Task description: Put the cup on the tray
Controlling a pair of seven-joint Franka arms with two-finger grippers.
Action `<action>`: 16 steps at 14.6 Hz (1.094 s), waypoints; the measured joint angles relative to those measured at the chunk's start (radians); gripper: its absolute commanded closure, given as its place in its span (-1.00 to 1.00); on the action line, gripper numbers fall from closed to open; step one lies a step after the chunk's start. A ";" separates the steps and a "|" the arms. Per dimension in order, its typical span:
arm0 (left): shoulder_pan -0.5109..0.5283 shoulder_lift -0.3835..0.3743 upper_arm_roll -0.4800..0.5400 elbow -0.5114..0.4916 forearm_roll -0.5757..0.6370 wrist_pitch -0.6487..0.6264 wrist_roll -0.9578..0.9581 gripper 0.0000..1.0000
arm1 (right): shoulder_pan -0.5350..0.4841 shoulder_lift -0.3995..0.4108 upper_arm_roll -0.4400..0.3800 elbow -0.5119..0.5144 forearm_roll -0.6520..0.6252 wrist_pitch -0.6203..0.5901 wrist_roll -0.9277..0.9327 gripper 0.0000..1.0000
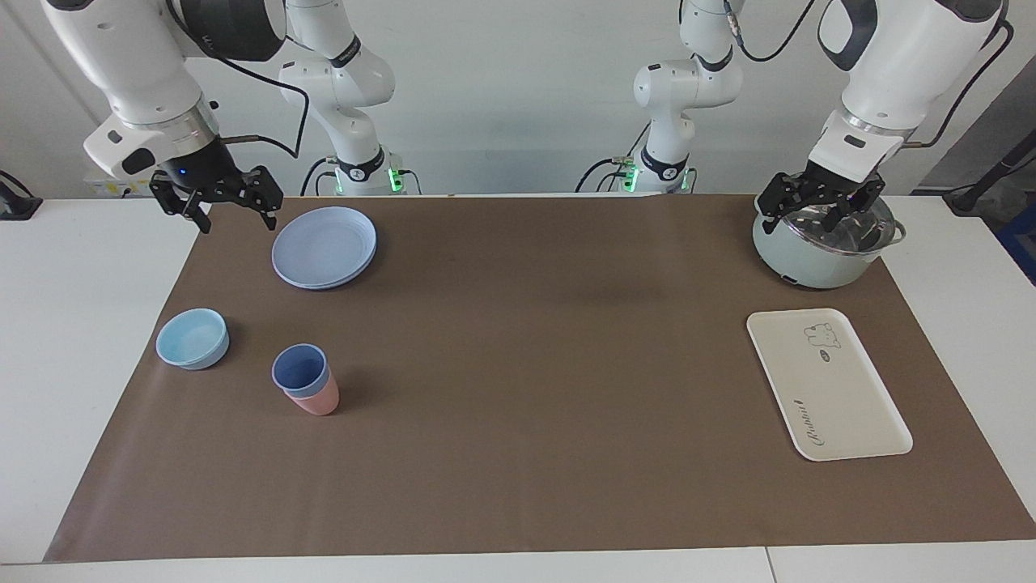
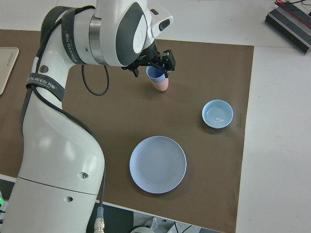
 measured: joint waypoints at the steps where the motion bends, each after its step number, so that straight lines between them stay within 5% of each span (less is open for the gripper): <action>1: 0.000 0.000 0.000 0.000 0.000 0.000 0.000 -1.00 | -0.023 -0.001 -0.002 -0.017 0.026 0.040 -0.093 -1.00; 7: 0.000 0.000 0.000 0.000 0.000 0.000 0.000 -1.00 | -0.120 -0.029 -0.009 -0.259 0.194 0.392 -0.546 -1.00; 10: 0.000 0.000 0.000 0.000 0.000 0.000 0.000 -1.00 | -0.151 -0.016 -0.009 -0.368 0.464 0.537 -0.782 -1.00; 13: 0.000 0.000 0.000 0.000 0.000 0.000 0.000 -1.00 | -0.220 0.070 -0.011 -0.410 0.787 0.562 -1.111 -1.00; 16: 0.000 0.000 0.000 0.000 0.000 0.000 0.000 -1.00 | -0.246 0.160 -0.012 -0.411 0.946 0.562 -1.265 -1.00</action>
